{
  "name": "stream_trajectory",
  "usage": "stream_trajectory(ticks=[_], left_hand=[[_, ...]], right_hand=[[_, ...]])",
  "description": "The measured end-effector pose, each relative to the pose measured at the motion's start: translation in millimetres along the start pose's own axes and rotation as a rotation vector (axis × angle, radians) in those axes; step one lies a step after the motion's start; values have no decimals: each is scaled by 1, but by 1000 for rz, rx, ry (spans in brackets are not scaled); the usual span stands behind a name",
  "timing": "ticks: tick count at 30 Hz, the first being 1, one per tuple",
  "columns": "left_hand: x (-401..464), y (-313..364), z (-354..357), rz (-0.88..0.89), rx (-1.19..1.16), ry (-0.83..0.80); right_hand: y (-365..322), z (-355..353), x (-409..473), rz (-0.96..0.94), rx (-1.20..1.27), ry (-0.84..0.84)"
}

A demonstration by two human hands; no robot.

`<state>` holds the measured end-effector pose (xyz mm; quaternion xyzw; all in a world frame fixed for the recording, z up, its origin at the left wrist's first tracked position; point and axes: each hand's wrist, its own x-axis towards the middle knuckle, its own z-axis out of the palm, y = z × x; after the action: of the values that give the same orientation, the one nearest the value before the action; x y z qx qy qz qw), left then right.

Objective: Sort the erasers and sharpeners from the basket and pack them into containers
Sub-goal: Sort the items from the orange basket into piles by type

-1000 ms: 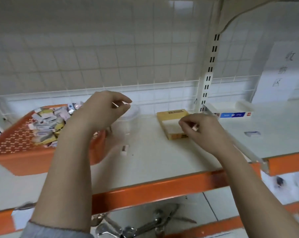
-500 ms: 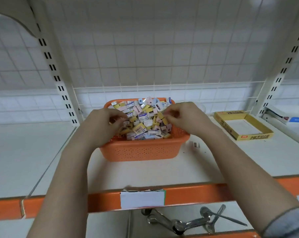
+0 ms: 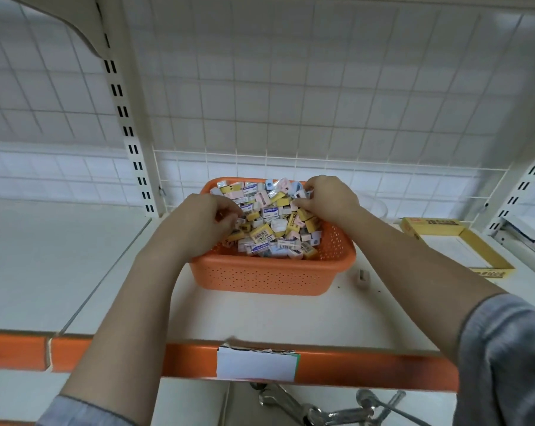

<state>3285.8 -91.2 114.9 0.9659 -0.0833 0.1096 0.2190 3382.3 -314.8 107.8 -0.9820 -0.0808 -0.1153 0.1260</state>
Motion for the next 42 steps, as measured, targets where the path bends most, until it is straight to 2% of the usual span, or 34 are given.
stream_trajectory(ticks=[4,10,14,20,26,31,36,42], left_hand=[[14,1,0,25,40,-18],[55,4,7,81,159,-92],[79,7,17,104,253,-164],[92,3,28,109,335,-188],[89,5,26,96,280,-53],[69,22,17,139,67,135],[46,52,26,189,-72,159],[13,116,43,220,-169,219]], right_hand=[[-1,4,2,59,56,62],[8,0,-11,91,383,190],[11,-5,-31,93,500,281],[16,-3,-63,160,674,297],[15,-5,-87,141,803,336],[23,-7,-100,218,809,420],[43,-17,-120,291,882,507],[98,-32,-150,270,869,495]])
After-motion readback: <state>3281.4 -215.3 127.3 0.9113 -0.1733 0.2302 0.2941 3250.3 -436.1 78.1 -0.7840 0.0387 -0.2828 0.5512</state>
